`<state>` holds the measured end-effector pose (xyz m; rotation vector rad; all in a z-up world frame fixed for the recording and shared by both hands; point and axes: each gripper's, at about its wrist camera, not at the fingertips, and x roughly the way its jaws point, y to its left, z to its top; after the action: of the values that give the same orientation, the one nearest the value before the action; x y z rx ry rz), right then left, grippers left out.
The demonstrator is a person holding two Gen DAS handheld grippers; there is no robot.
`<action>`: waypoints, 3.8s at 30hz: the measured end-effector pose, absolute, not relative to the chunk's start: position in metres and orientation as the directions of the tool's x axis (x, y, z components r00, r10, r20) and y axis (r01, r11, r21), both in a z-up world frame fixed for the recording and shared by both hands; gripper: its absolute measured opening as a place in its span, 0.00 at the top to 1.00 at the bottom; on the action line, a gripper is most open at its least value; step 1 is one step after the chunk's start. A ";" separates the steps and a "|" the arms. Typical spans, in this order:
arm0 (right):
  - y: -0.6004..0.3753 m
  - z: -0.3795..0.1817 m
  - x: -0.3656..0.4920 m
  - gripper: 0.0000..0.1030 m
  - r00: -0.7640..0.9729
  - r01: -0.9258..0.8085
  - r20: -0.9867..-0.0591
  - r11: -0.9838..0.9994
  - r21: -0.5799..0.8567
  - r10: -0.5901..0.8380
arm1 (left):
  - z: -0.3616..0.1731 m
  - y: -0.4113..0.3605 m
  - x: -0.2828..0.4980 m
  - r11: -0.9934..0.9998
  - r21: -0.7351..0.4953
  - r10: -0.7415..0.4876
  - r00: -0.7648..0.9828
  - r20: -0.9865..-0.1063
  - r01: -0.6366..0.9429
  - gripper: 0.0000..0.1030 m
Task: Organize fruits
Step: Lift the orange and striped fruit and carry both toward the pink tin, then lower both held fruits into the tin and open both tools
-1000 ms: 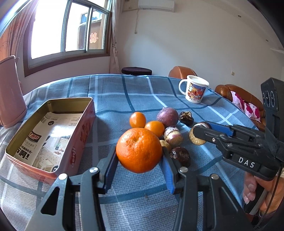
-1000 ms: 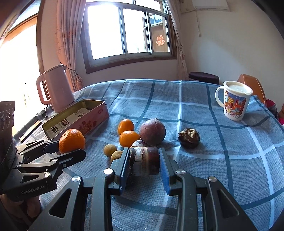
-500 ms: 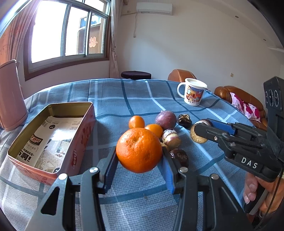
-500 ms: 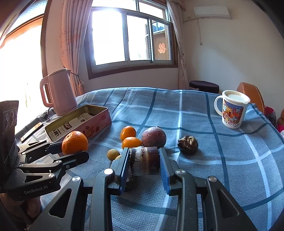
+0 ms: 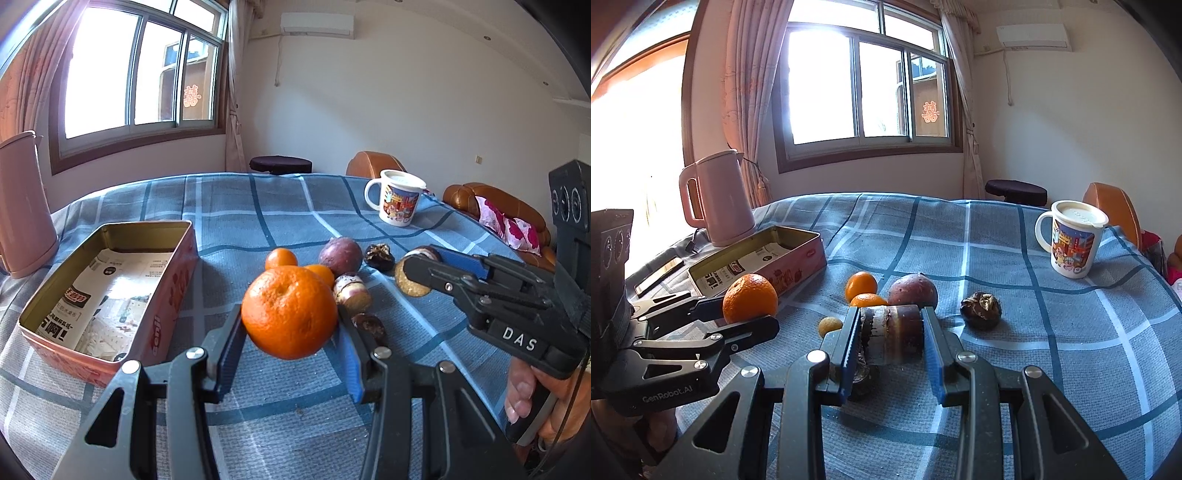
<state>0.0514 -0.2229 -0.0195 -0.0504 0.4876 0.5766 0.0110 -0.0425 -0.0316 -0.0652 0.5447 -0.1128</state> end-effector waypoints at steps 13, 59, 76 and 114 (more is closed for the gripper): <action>-0.226 -0.016 0.044 0.67 0.747 -0.536 -0.419 0.840 0.077 0.515 | -0.028 -0.044 0.004 0.992 -0.085 -0.127 0.871 -0.474 0.098 0.53; -0.226 -0.009 0.031 0.67 0.779 -0.545 -0.348 0.838 0.039 0.522 | -0.004 -0.034 -0.008 1.000 0.001 -0.018 0.925 -0.379 0.020 0.53; -0.178 0.008 0.057 0.67 0.697 -0.634 -0.395 0.772 0.049 0.598 | -0.010 0.011 0.013 0.998 0.002 0.051 0.884 -0.465 -0.057 0.53; -0.012 0.011 0.112 0.67 0.558 -0.754 -0.527 0.657 0.000 0.641 | -0.017 0.126 0.060 0.983 -0.019 0.137 0.792 -0.596 -0.184 0.53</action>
<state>0.1120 -0.0125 0.0110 -0.2370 0.5204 0.8319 0.0602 0.1263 -0.0165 -0.0779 0.6344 0.1728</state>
